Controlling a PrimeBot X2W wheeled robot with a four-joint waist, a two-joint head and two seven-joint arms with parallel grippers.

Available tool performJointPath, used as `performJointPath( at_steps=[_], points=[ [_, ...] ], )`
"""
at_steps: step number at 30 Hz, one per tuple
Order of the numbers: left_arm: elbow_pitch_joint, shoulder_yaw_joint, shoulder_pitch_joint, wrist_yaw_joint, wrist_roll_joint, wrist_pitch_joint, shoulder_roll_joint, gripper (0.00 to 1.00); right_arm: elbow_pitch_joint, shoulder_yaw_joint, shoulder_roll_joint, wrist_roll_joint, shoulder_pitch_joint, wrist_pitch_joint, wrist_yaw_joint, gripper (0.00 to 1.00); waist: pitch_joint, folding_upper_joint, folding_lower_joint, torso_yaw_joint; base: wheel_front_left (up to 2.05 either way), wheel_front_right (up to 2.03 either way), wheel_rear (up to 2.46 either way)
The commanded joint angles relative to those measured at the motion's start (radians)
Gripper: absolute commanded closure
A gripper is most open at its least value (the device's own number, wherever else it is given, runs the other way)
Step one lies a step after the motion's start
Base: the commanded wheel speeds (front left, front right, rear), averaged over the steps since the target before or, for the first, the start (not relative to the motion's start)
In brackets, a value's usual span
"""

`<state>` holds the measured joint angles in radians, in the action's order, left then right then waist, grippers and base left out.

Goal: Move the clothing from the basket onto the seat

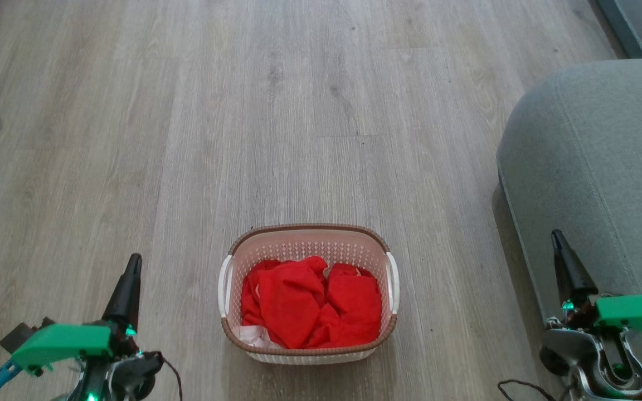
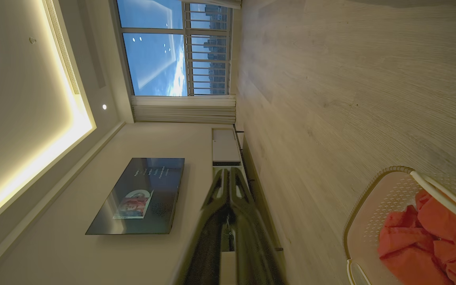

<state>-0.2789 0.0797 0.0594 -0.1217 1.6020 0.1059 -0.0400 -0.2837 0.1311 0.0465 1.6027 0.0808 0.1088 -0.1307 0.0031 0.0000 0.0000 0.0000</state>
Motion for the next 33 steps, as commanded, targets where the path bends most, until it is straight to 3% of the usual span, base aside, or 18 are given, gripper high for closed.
performJointPath(
  at_steps=[1, 33],
  points=[
    [0.034, 0.034, 0.049, -0.009, 0.007, 0.007, -0.01, 1.0, 0.039, -0.018, 0.004, 0.006, 0.027, 0.004, 0.0, 1.0, 0.0, 0.0, 0.0, 0.0, 0.0, 0.0, 0.0],
    [0.034, 0.034, 0.049, -0.009, 0.007, 0.007, -0.01, 1.0, 0.039, -0.018, 0.004, 0.006, 0.027, 0.004, 0.0, 1.0, 0.0, 0.0, 0.0, 0.0, 0.0, 0.0, 0.0]
  ],
)
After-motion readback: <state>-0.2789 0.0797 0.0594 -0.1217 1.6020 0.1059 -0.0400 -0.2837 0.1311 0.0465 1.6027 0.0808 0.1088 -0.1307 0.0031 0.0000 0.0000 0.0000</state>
